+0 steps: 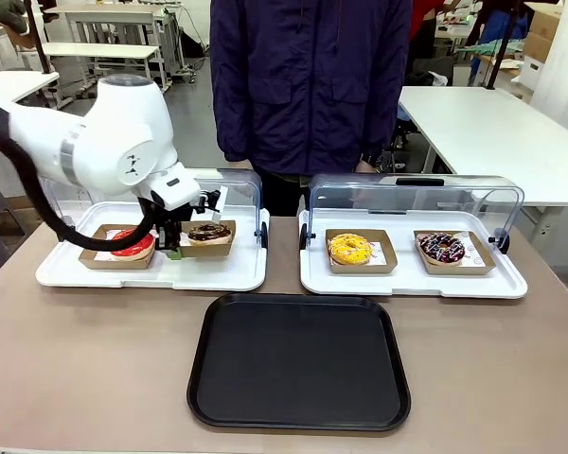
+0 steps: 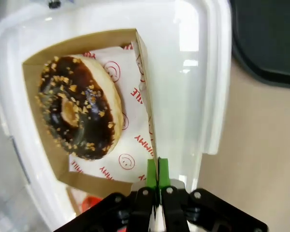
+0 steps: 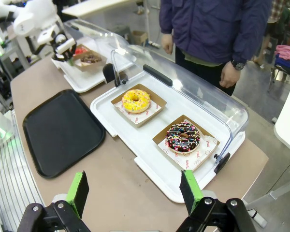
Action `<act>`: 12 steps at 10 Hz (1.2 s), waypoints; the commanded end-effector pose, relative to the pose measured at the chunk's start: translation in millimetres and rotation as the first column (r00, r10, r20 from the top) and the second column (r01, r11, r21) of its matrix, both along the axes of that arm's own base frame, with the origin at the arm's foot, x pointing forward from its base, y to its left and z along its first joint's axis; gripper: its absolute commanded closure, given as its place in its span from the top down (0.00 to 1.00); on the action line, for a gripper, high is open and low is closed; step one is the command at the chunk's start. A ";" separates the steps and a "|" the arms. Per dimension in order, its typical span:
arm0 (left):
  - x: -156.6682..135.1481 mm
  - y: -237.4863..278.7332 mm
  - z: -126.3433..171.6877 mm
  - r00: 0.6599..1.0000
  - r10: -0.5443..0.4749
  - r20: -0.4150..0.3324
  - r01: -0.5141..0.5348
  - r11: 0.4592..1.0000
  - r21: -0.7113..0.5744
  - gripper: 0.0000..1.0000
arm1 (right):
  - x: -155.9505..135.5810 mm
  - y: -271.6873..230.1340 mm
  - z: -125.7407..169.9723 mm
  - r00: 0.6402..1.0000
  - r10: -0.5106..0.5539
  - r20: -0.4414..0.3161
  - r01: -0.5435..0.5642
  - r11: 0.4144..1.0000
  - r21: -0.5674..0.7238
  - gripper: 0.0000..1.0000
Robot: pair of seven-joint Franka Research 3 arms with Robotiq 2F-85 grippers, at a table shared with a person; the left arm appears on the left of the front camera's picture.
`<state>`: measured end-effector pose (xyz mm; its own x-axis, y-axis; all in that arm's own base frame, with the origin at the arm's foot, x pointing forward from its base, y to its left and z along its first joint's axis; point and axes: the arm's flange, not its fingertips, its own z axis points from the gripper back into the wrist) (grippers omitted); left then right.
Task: Move the second donut from the left to the tray.
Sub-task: Pick up the Paper togo box containing the Donut indicated by the person and place it on the Handle tray.
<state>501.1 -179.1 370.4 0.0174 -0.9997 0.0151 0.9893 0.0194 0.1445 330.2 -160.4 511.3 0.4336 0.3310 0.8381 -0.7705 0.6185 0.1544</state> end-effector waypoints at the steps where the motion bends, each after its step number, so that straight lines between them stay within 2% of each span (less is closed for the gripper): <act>1: -47.0 2.9 15.7 0.998 0.022 0.052 -0.021 1.000 -0.014 0.02 | 2.8 -0.3 1.4 0.999 0.013 0.035 -0.013 1.000 0.012 1.00; 3: -81.9 -1.1 31.0 0.996 0.022 0.089 -0.017 0.998 -0.052 0.02 | 2.8 -0.3 1.4 0.999 0.013 0.035 -0.013 1.000 0.012 1.00; 7: -146.4 -36.4 40.9 0.993 0.086 0.086 -0.076 0.991 -0.109 0.02 | 2.8 -0.3 1.4 0.999 0.013 0.035 -0.013 1.000 0.012 1.00; 11: -187.4 -95.6 31.9 0.998 -0.013 0.054 0.021 0.990 -0.136 0.02 | 2.8 -0.3 1.4 0.999 0.013 0.035 -0.013 1.000 0.012 1.00; 12: -194.1 -107.0 28.3 0.998 -0.015 0.068 0.025 0.989 -0.148 0.02 | 2.8 -0.3 1.4 0.999 0.013 0.035 -0.013 1.000 0.012 1.00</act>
